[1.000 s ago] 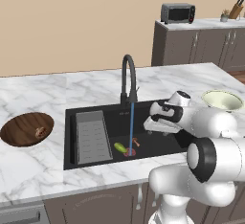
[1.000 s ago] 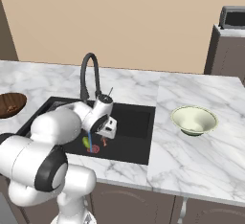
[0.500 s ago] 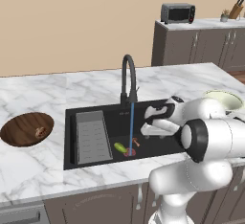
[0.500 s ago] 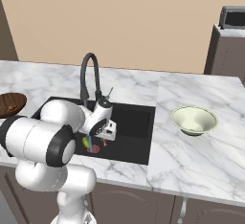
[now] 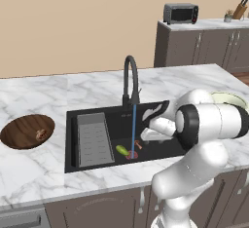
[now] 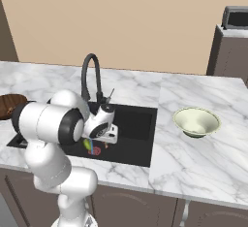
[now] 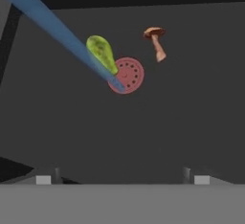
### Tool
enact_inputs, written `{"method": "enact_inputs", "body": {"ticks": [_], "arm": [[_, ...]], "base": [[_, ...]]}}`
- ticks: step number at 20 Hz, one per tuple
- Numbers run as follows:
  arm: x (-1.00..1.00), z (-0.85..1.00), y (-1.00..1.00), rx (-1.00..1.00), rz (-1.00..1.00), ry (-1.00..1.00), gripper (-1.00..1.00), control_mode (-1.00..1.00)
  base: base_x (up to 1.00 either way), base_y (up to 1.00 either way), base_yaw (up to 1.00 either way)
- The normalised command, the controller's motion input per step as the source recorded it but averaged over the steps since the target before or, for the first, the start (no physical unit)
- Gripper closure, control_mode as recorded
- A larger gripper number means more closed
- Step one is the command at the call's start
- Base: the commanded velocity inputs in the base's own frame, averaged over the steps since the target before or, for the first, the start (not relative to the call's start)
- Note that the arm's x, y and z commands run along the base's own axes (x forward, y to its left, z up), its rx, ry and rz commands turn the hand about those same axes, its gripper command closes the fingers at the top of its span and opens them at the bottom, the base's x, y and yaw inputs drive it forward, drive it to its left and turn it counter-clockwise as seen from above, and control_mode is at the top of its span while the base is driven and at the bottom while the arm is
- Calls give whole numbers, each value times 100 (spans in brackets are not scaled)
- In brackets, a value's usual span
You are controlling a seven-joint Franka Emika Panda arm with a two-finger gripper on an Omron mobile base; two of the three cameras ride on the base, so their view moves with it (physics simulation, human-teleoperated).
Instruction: Pick the mushrooms from the sink and place them in one bowl. Place the mango in the other bowl. Then turn off the sink faucet.
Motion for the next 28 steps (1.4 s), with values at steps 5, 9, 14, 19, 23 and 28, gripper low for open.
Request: {"method": "enact_inputs", "body": {"ticks": [5,9,14,19,23,28], "arm": [[18,-23,9,0,2,1,-100,-100],[18,-22,5,0,0,1,-100,-100],[22,-24,5,0,1,0,-100,-100],[23,-26,5,-1,2,0,-100,-100],[22,-28,4,-3,2,0,-100,-100],[22,-26,1,-1,3,0,-100,-100]], "base": [[0,0,0],[0,0,0],[0,0,0],[0,0,0],[0,0,0],[0,0,0]]}}
